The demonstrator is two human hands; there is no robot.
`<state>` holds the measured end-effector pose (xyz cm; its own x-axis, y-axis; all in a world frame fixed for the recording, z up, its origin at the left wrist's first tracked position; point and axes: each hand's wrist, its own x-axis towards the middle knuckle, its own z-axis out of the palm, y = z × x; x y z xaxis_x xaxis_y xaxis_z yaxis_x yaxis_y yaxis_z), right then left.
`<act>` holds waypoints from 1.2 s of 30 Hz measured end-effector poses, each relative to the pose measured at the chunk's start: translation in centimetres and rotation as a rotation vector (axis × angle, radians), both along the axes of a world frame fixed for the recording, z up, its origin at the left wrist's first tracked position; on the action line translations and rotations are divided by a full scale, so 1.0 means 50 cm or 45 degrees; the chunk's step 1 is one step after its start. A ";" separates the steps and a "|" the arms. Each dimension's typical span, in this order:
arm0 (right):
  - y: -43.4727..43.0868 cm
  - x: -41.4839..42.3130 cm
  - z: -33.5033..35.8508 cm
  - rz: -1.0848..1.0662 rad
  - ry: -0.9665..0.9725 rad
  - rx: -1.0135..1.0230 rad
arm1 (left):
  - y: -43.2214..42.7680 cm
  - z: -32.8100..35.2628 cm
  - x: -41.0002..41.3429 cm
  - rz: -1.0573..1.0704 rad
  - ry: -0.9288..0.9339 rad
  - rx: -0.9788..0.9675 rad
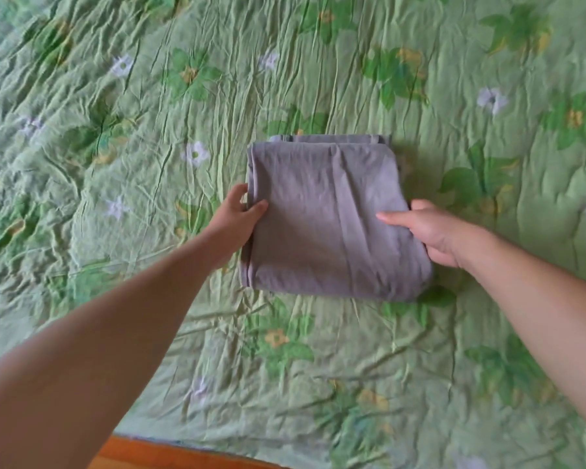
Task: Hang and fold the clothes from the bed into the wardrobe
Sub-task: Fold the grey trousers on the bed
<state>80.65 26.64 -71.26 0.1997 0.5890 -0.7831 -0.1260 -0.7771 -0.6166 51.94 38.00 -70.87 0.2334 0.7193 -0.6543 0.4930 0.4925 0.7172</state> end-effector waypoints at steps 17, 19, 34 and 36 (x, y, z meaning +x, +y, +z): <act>0.088 -0.099 -0.070 1.043 -1.619 0.497 | 0.023 -0.084 0.080 -0.896 0.768 1.122; 0.134 -0.071 -0.103 1.036 -1.576 0.357 | 0.049 -0.122 0.086 -0.945 0.796 1.056; 0.162 -0.037 -0.154 0.943 -1.644 0.407 | 0.072 -0.142 0.092 -1.005 0.820 1.050; 0.139 -0.048 -0.142 0.945 -1.676 0.447 | 0.046 -0.128 0.080 -0.998 0.809 1.071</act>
